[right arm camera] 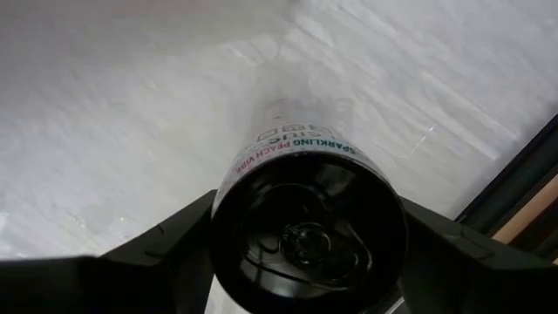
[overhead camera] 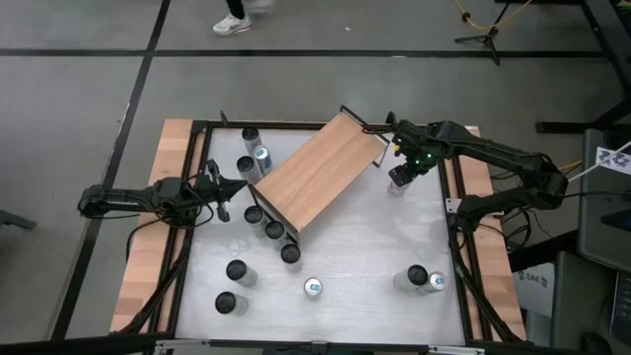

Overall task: Place canned beverage on shelf
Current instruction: Put the white-pink soda can on the shelf

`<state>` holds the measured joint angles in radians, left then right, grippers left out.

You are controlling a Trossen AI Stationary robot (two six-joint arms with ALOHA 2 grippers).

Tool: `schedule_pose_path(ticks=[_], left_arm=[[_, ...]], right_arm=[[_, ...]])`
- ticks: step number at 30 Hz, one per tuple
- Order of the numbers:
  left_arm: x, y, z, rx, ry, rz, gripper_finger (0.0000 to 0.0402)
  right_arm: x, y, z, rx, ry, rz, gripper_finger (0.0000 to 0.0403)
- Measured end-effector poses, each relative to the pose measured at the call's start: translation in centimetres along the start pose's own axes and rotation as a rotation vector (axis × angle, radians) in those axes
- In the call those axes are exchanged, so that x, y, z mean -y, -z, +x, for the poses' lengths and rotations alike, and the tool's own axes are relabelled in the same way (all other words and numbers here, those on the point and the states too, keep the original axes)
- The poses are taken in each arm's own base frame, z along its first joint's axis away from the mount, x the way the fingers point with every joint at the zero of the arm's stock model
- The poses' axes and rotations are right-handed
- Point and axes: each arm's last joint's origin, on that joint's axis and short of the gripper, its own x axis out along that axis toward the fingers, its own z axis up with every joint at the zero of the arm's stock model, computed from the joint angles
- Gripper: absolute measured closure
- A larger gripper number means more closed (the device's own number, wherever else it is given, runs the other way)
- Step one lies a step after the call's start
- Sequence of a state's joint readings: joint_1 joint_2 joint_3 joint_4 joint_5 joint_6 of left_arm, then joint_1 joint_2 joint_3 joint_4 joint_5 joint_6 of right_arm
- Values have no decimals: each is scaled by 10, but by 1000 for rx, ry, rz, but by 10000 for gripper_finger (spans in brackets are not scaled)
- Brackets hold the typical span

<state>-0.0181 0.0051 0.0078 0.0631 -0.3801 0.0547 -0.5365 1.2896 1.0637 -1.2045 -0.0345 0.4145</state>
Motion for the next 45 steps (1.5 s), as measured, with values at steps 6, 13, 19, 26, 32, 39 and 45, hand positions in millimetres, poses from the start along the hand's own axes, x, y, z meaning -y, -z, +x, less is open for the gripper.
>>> schedule_pose_path(ticks=[6,13,19,26,32,39,45], left_arm=[[0,0,0,0,0,0,401],[0,0,0,0,0,0,401],[0,0,0,0,0,0,401],[0,0,0,0,0,0,401],[0,0,0,0,0,0,401],[0,0,0,0,0,0,401],[0,0,0,0,0,0,401]], right_arm=[[0,0,0,-1,-3,-2,127],[0,0,0,-5,-14,-4,103],[-1,0,0,-1,-18,-4,60],[-1,-1,0,7,-15,-69,52],[-3,-6,-12,54,-27,-277,52],[-3,-6,-16,54,-21,-576,52],[-4,-6,-16,54,-23,-660,52]])
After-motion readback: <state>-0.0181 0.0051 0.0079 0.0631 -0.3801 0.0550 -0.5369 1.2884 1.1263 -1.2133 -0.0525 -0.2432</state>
